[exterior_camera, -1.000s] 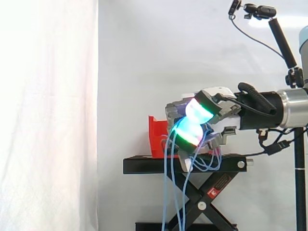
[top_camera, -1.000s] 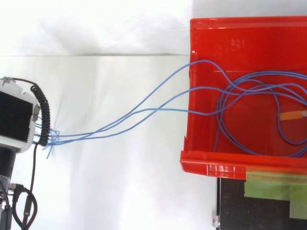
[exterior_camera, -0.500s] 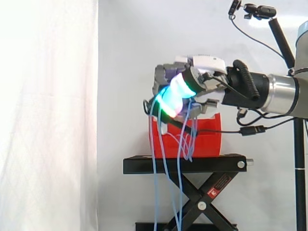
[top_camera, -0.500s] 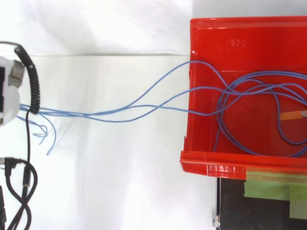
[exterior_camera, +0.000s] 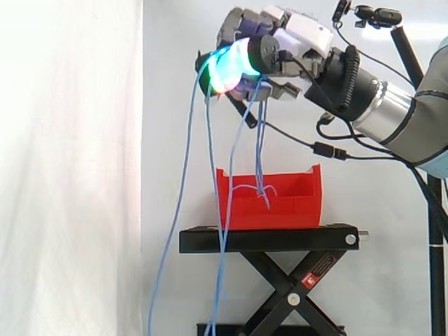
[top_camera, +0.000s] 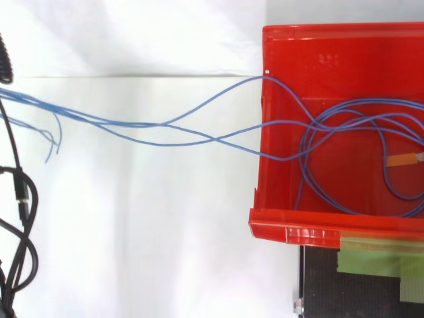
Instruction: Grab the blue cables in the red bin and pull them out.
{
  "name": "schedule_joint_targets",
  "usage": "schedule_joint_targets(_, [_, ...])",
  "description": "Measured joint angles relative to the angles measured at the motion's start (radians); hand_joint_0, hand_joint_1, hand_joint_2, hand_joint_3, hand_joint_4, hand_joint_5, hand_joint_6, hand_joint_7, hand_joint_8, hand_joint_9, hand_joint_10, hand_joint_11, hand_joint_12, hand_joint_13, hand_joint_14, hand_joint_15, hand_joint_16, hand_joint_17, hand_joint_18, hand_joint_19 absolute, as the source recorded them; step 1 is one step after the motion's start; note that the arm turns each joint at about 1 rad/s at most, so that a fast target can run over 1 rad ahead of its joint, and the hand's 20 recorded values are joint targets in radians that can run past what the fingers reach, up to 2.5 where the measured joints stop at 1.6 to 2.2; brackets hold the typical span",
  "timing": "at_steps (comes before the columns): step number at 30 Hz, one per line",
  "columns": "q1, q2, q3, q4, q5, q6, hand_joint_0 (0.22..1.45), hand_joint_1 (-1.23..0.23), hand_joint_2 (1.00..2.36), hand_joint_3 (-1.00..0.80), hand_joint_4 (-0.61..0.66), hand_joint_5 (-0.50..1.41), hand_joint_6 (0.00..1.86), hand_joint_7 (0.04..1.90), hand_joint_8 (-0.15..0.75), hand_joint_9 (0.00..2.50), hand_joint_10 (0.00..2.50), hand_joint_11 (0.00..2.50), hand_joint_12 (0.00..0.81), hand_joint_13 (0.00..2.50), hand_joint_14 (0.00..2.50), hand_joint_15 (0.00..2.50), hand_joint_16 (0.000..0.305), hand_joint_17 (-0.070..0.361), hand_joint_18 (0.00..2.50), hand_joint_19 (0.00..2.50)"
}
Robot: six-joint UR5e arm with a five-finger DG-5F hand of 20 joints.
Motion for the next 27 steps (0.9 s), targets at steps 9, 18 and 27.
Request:
schedule_joint_targets(9, [-0.011,0.001,0.000,0.138,-0.105,-0.065,0.95,-0.77,1.00,-1.00,-0.09,0.35,1.46,0.39,0.191,0.52,2.50,1.26,0.269,1.16,1.09,1.39,0.046,0.103,0.83,0.84])
schedule_joint_targets(18, [-0.018,0.000,0.000,0.194,-0.161,-0.126,0.95,-0.77,1.00,-1.00,-0.09,0.36,1.46,0.38,0.191,0.52,2.50,1.27,0.276,1.16,1.09,1.40,0.045,0.102,0.84,0.84])
schedule_joint_targets(27, [-0.020,0.000,0.000,0.196,-0.172,-0.209,0.95,-0.77,1.00,-1.00,-0.09,0.36,1.45,0.39,0.190,0.52,2.50,1.27,0.276,1.16,1.09,1.39,0.045,0.102,0.83,0.84])
